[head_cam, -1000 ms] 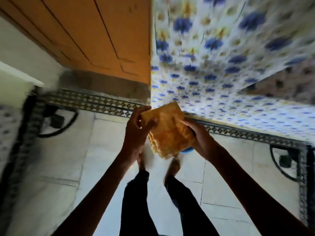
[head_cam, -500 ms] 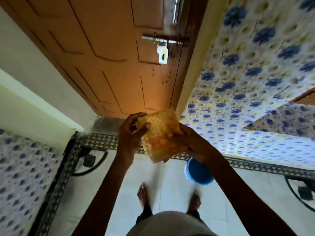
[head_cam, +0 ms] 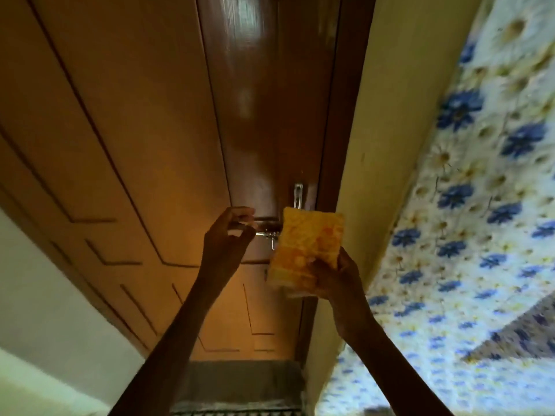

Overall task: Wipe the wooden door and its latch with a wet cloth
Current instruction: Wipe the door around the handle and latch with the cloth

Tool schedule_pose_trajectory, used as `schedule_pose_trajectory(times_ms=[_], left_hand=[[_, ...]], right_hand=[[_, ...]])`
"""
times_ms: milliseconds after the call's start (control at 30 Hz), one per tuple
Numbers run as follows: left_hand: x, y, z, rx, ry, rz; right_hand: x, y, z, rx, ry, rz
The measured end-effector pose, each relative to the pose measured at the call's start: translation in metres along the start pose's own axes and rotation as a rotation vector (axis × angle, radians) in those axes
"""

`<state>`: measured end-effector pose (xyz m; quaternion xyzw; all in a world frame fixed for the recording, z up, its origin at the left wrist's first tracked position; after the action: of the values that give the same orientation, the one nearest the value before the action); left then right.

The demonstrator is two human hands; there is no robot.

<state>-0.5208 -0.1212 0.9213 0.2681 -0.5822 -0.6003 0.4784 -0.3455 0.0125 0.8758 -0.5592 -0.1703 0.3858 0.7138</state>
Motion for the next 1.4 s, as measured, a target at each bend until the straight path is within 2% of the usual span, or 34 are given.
schedule_pose_trajectory(times_ms=[133, 233, 300, 333, 433, 467, 633, 767, 933, 1033, 1133, 1200, 1233, 1333, 1400], left_hand=[[-0.005, 0.017, 0.041, -0.274, 0.086, 0.324], [-0.015, 0.018, 0.082, -0.438, 0.137, 0.615], [-0.027, 0.024, 0.110, -0.556, 0.198, 0.786], [-0.037, 0.028, 0.122, -0.609, 0.209, 0.860], [-0.066, 0.029, 0.151, -0.755, 0.216, 1.004], [-0.072, 0.026, 0.158, -0.788, 0.238, 1.031], [-0.078, 0.007, 0.177, -0.889, 0.350, 0.984], [-0.080, -0.002, 0.182, -0.977, 0.415, 0.990], [-0.081, -0.003, 0.180, -1.052, 0.502, 0.961], [-0.081, -0.004, 0.181, -1.048, 0.501, 0.936], [-0.082, -0.007, 0.181, -1.040, 0.498, 0.935], [-0.081, -0.006, 0.181, -1.031, 0.481, 0.924], [-0.081, -0.005, 0.182, -1.025, 0.476, 0.923], [-0.082, -0.006, 0.182, -1.022, 0.501, 0.933], [-0.083, -0.009, 0.181, -1.025, 0.512, 0.945]], right_hand=[[0.013, 0.017, 0.030, 0.197, 0.283, -0.283], [0.003, 0.002, 0.072, 0.438, 0.326, -0.459], [-0.010, -0.004, 0.107, 0.647, 0.297, -0.701], [-0.020, 0.002, 0.124, 0.685, 0.248, -0.858], [-0.048, 0.049, 0.156, 0.621, 0.049, -1.311], [-0.051, 0.065, 0.158, 0.583, 0.036, -1.366], [-0.051, 0.075, 0.150, 0.638, 0.147, -1.212], [-0.052, 0.080, 0.140, 0.674, 0.210, -1.213], [-0.030, 0.134, 0.117, 0.613, 0.200, -1.176], [-0.031, 0.119, 0.112, 0.680, 0.219, -1.033], [-0.033, 0.067, 0.138, 0.747, 0.442, -0.814], [-0.021, 0.047, 0.153, 0.726, 0.642, -0.788], [-0.017, 0.049, 0.155, 0.701, 0.677, -0.776], [-0.005, 0.094, 0.140, 0.577, 0.583, -0.642], [0.003, 0.100, 0.138, 0.520, 0.555, -0.523]])
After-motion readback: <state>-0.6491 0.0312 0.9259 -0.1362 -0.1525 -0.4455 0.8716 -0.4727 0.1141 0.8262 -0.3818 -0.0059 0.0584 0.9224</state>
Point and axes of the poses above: each hand's wrist, its own z-axis towards the middle knuckle, its own x-axis out of the back of the hand, y = z × x, the point moved 9 cm from there along z, towards the middle knuckle, and after that the axes turned 15 degrees about x, right-handed, at the moved point
